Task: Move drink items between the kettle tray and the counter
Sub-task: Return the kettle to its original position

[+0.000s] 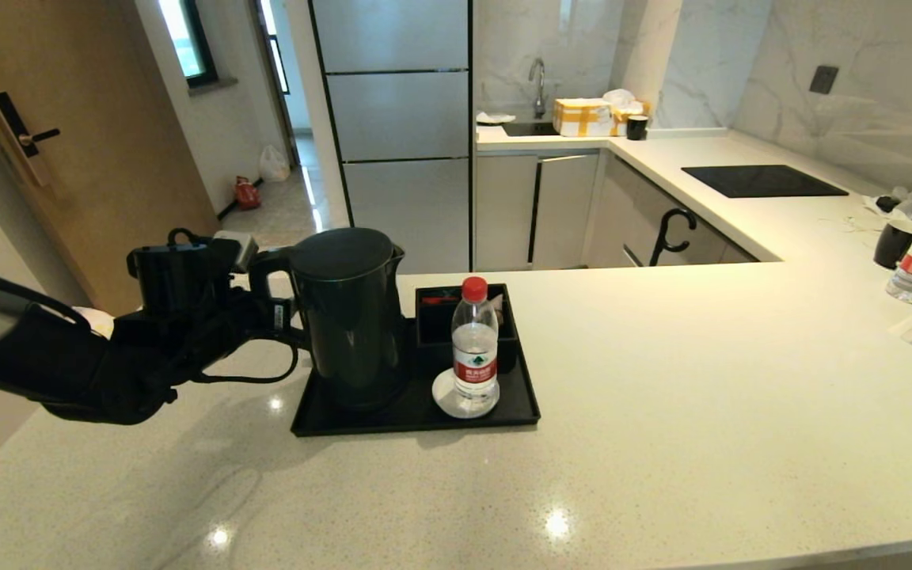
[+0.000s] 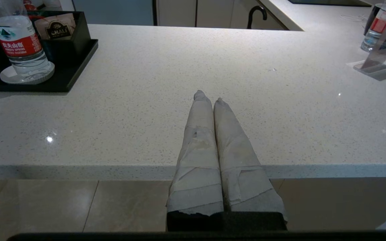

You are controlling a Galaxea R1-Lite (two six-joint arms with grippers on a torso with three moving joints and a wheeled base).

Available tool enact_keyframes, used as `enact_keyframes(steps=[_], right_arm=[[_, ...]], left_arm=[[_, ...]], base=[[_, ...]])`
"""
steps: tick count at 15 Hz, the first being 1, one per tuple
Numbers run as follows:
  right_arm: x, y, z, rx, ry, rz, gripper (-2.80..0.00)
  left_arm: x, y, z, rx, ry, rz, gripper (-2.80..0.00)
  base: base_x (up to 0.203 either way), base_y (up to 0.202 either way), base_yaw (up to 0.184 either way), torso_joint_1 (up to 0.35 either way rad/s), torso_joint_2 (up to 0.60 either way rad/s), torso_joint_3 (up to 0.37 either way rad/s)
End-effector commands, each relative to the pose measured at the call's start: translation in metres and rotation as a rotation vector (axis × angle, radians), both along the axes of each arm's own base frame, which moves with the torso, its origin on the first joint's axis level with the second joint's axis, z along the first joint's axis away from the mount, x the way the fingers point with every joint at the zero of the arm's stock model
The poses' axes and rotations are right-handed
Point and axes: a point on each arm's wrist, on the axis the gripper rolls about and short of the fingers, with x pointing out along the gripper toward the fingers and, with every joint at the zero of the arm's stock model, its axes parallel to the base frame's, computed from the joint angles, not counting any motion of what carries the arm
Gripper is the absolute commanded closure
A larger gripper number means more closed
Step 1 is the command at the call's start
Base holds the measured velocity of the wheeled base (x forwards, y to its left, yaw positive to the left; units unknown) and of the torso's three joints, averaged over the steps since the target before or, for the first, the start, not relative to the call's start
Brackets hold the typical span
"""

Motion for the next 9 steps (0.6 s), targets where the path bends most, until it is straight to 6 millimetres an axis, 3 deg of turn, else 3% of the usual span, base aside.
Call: enact_keyframes(steps=[1, 9], right_arm=[[0.000, 0.000, 0.000, -0.001, 0.000, 0.000, 0.00], [0.000, 0.000, 0.000, -0.001, 0.001, 0.000, 0.00]], left_arm=[[0.000, 0.000, 0.002, 0.000, -0.008, 0.002, -2.80], [-0.025, 0.003, 0.005, -0.014, -0.014, 0.004, -2.80]], base=[[0.000, 0.000, 0.000, 0.000, 0.00, 0.000], [0.000, 0.000, 0.000, 0.000, 0.00, 0.000]])
